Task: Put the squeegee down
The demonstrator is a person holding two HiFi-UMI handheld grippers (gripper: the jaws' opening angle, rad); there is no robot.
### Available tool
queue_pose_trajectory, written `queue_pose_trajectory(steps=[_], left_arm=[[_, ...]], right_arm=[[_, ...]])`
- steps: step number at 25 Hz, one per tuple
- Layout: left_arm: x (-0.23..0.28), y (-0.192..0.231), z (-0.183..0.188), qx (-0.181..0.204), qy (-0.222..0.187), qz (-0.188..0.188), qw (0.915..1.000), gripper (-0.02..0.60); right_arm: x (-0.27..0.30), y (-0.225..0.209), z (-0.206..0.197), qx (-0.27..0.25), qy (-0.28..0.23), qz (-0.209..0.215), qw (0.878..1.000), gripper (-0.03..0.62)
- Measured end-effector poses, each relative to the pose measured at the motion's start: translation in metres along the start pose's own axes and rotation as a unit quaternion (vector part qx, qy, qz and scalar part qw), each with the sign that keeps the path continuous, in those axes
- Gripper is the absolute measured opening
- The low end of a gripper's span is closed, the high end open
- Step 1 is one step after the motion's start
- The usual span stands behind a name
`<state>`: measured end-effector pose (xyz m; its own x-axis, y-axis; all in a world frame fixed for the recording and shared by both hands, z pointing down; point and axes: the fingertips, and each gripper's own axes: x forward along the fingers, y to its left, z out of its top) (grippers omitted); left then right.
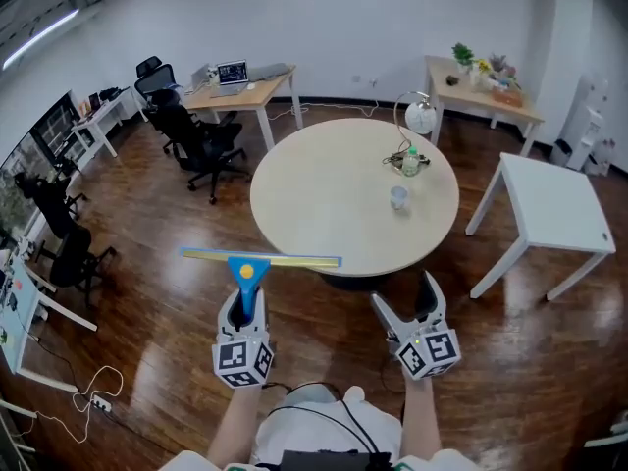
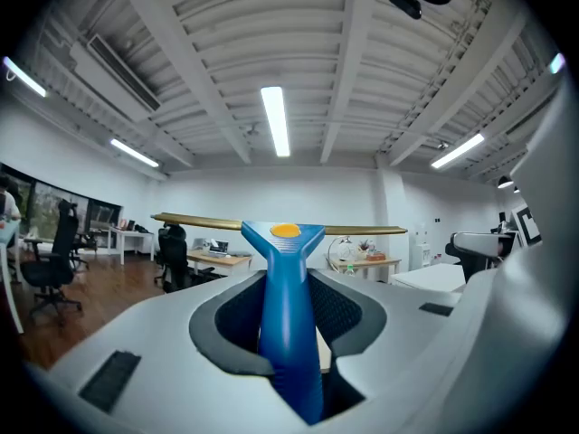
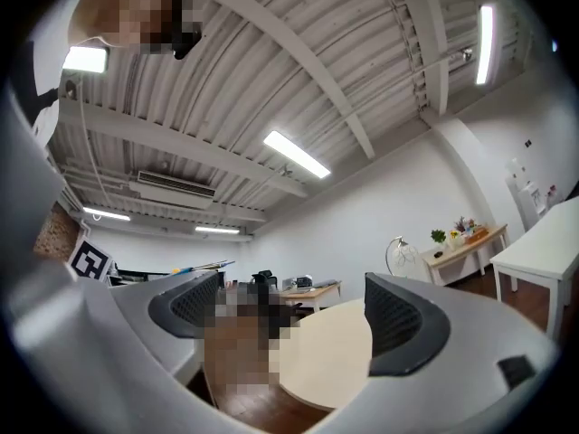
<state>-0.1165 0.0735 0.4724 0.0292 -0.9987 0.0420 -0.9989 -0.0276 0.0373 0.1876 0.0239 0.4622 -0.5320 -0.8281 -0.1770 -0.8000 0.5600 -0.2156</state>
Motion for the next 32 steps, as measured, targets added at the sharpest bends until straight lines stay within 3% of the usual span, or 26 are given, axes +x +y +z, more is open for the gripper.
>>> queue_pose_trajectory(steps=[5,12,16,20,26,32], left_arm=[[0.046,-0.011,-0.014,-0.001,0.022,-0.012,0.9997,0.118],[0.141,-0.009,-0.047,-0.012,0.048,-0.036,0.9981,0.12],[0.218,-0.01,-0.049,-0.007,0.05,-0.058,0.9971,0.118],[0.296,0.007,-0.038,0.024,0.04,-0.067,0.9966,0.12],[0.374,0.024,-0.034,0.001,0.063,-0.1,0.993,0.118],[0.412,0.011,-0.074,-0.034,0.127,-0.113,0.985,0.118]], right_arm=[[0.023,-0.025,-0.013,0.009,0.014,0.006,1.0,0.509],[0.079,-0.067,-0.05,0.012,0.049,-0.015,0.999,0.508],[0.147,-0.105,-0.049,0.006,0.055,-0.022,0.998,0.508],[0.228,-0.125,-0.038,-0.013,0.06,-0.023,0.998,0.508],[0.312,-0.145,-0.041,0.009,0.061,-0.046,0.997,0.508],[0.338,-0.167,-0.064,0.037,0.086,-0.059,0.994,0.508]])
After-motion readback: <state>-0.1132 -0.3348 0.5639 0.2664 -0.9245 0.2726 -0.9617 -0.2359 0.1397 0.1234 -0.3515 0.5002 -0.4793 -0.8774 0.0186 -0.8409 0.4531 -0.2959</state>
